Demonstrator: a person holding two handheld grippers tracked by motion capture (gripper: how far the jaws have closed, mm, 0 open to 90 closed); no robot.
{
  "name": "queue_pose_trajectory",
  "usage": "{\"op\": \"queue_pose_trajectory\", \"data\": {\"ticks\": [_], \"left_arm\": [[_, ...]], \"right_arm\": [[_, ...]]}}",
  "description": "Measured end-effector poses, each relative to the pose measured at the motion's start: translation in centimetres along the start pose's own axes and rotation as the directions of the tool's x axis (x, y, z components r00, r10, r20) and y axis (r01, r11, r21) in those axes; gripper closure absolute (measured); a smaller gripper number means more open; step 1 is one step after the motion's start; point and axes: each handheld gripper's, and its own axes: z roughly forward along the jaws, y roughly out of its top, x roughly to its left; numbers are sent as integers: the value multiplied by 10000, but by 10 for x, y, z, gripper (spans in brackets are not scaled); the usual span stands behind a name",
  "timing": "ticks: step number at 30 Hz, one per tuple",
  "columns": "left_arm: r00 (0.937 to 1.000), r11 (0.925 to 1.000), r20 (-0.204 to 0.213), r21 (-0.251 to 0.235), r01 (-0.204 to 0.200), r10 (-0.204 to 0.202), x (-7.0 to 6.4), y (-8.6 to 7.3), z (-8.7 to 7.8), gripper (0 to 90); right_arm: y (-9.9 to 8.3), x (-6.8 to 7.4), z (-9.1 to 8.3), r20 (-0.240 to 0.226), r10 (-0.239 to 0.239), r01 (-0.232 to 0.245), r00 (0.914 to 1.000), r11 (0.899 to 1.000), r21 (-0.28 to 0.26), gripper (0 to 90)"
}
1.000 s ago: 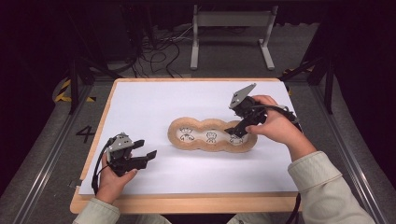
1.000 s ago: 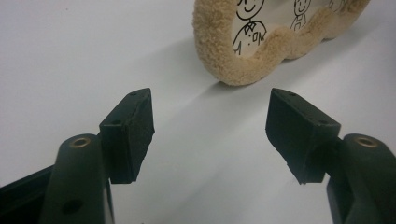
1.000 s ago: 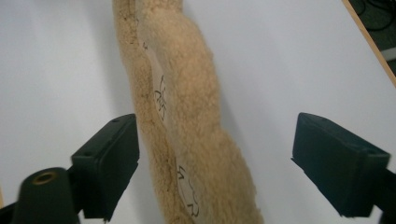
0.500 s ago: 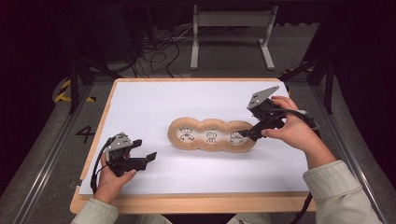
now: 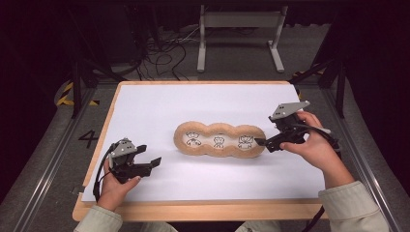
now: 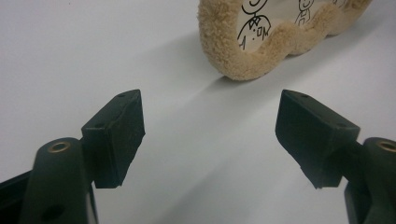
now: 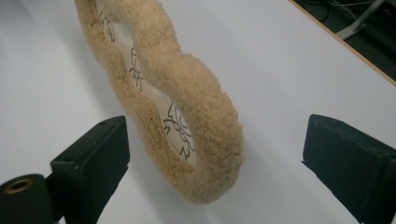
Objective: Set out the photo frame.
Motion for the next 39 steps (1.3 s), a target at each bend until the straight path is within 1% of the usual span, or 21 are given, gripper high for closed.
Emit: {"op": "queue_pose_trajectory", "data": {"ticks": [3,4,5,6,7,11,13,17,19,21,22,23,25,26,30,33,34,36,37,38,39], "left_arm": [[9999,9999,-50,-8,-118,118,-2,0,0,241],[10000,10000,57,0,0,0,-4,0,0,240],[9999,9999,-16,-23,-113,113,-4,0,0,239],[9999,9999,-16,-23,-113,113,-4,0,0,237],[9999,9999,-15,25,-123,124,-4,0,0,237],[10000,10000,-57,-23,-68,68,-2,-2,0,237],[10000,10000,-67,-14,52,-52,-1,-3,-1,237],[10000,10000,-96,-46,15,-15,-2,-4,-1,237],[9999,9999,-137,-120,-40,39,-2,-4,-2,237],[9999,9999,-121,-164,16,-18,-2,-4,-2,238],[9998,9997,-58,-164,170,-171,-3,-5,-2,238],[9998,9997,-107,-209,139,-141,-2,-5,-2,239],[9992,9987,-14,-329,399,-400,-1,-6,-1,244],[9990,9982,-9,-406,446,-447,0,-6,-1,246],[9988,9979,-78,-451,474,-478,0,-6,-2,246],[9986,9976,-92,-443,524,-529,1,-7,-1,246],[9978,9969,-20,-417,668,-670,1,-8,-1,246],[9984,9975,-107,-443,558,-563,2,-9,1,246],[9980,9975,-72,-347,618,-621,2,-9,2,246],[9980,9976,-80,-296,629,-631,2,-9,2,245],[9980,9976,-80,-296,629,-631,2,-9,2,243]], "right_arm": [[-12,4,1,39,281,-279,9996,9989,-383,77],[-16,5,2,77,324,-320,9994,9985,-444,77],[-20,6,4,114,382,-377,9992,9981,-482,77],[-20,6,4,114,382,-377,9992,9981,-482,77],[-29,7,6,251,477,-464,9985,9976,-505,81],[-41,10,9,395,800,-775,9960,9951,-606,89],[-48,10,10,518,935,-901,9943,9938,-654,89],[-58,10,13,540,1130,-1089,9921,9914,-727,89],[-65,11,14,602,1334,-1279,9892,9880,-869,89],[-72,11,15,586,1520,-1456,9866,9841,-1021,89],[-75,11,16,607,1563,-1496,9859,9835,-1020,89],[-77,11,16,665,1553,-1487,9856,9843,-953,89],[-83,11,17,688,1598,-1527,9848,9835,-974,89],[-86,11,18,678,1606,-1537,9847,9834,-966,89],[-95,11,21,692,1692,-1620,9832,9819,-986,89],[-103,11,24,585,1850,-1778,9810,9778,-1106,95],[-106,11,25,551,1955,-1876,9791,9744,-1240,97],[-111,11,26,534,2221,-2127,9736,9667,-1421,97],[-113,11,27,554,2322,-2221,9711,9639,-1471,100],[-116,11,29,610,2406,-2295,9687,9619,-1485,102],[-116,11,29,610,2406,-2295,9687,9619,-1485,102]]}}
